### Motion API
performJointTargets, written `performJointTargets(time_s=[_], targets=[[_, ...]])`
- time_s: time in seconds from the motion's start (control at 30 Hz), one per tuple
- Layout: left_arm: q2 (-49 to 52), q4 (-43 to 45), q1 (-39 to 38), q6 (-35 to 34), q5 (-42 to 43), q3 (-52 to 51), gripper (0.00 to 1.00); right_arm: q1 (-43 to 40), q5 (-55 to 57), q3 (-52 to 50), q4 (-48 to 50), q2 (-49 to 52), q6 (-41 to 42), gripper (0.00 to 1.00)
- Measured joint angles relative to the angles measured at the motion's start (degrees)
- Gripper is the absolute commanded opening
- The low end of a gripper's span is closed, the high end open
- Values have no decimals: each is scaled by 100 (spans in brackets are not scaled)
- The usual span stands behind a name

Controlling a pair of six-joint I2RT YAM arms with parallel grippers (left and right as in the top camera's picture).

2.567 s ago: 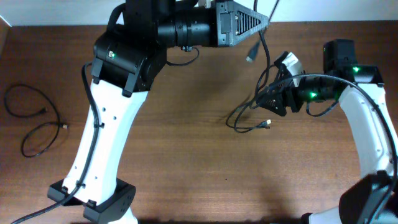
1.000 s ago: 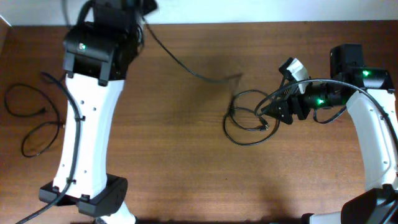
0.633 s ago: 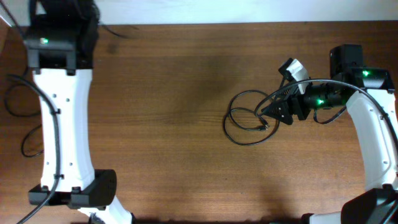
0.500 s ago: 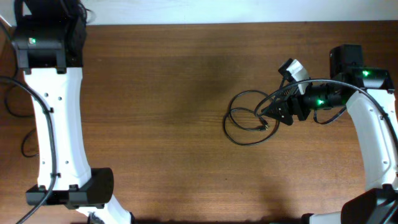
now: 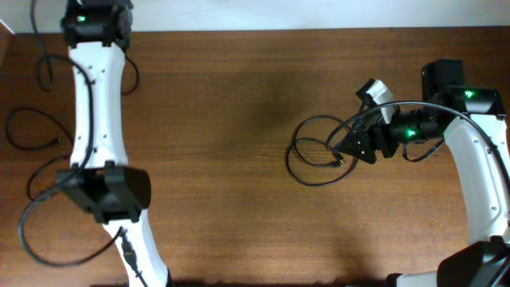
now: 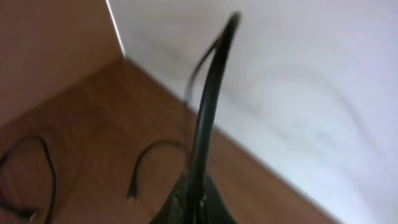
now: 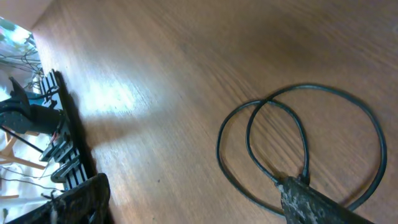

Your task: Untangle cables

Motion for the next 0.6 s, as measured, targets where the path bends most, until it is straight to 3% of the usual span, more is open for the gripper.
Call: performJointTargets(time_s=[0.23,0.47,0.53,0.57,0.6], targets=[[1084,-393,42,24,9,0,0,0,149,0,-59,0,0,86],[1434,-678,310,24,24,0,0,0,160,0,-59,0,0,87],[1434,-752,470,24,24,0,17,0,160,0,-59,0,0,87],[1434,-787,527,22,26,0,39,0,160,0,-59,0,4,87],[1434,-833,584,22,31,0,66,0,160,0,-59,0,2,87]])
